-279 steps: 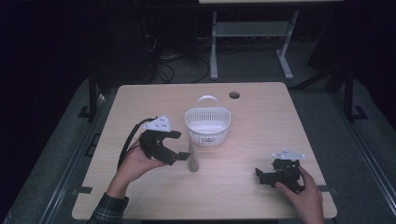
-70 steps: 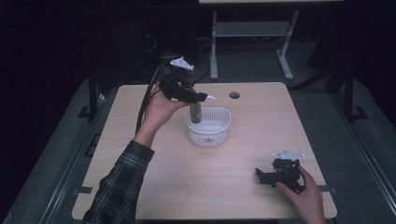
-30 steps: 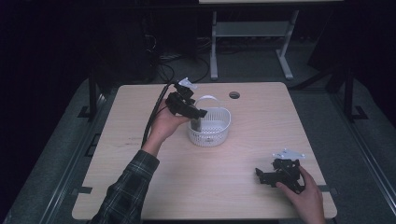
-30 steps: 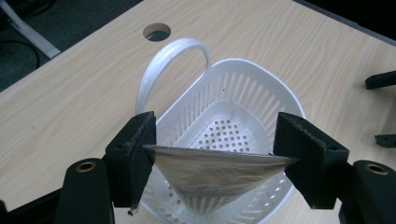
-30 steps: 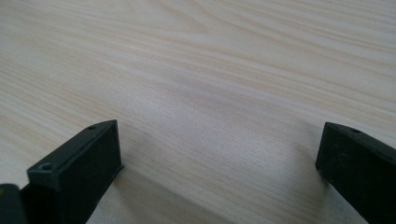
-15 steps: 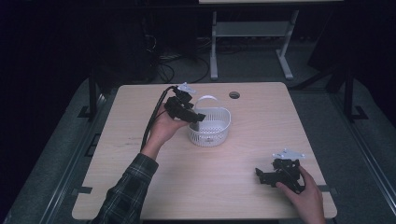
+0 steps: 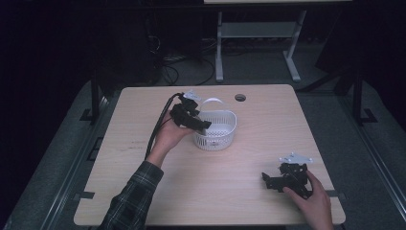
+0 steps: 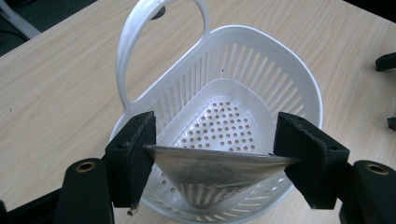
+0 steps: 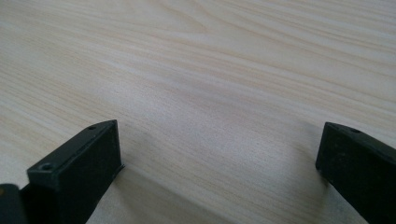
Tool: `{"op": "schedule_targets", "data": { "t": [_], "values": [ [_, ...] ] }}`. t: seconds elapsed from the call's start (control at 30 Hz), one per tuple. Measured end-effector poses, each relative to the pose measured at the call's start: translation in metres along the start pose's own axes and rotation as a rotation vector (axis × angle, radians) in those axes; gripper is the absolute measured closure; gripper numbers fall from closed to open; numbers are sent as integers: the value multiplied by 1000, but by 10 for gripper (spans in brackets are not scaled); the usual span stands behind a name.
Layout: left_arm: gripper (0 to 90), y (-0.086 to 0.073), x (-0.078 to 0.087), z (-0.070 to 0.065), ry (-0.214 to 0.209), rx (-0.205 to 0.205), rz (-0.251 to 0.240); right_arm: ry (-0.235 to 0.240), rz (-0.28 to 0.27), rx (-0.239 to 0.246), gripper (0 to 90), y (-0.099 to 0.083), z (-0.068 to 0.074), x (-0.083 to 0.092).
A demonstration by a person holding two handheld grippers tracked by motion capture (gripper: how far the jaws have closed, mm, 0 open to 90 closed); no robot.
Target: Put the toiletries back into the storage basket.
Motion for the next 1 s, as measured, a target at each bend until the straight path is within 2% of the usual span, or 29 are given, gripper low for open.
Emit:
{"op": "schedule_targets", "data": {
  "t": [0.17, 0.47, 0.6, 1.0],
  "values": [
    [277, 1, 0, 2, -24, 5, -15, 0, 0, 0, 0, 0, 0, 0],
    [169, 6, 3, 0, -18, -20, -11, 0, 0, 0, 0, 0, 0, 0],
    [134, 6, 4, 1, -16, -19, -18, 0, 0, 0, 0, 0, 0, 0],
    [132, 11, 30, 4, 3, -33, -44, 0, 0, 0, 0, 0, 0, 0]
  ]
}}
Point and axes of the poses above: each handheld gripper's, and its own axes: x roughly backward along the jaws, y roughly out of its top, z roughly to its left, the point moved 3 cm from there along -x, roughly forward along the jaws, and after that the axes turned 5 degrees about x, right-handed, at the moved point
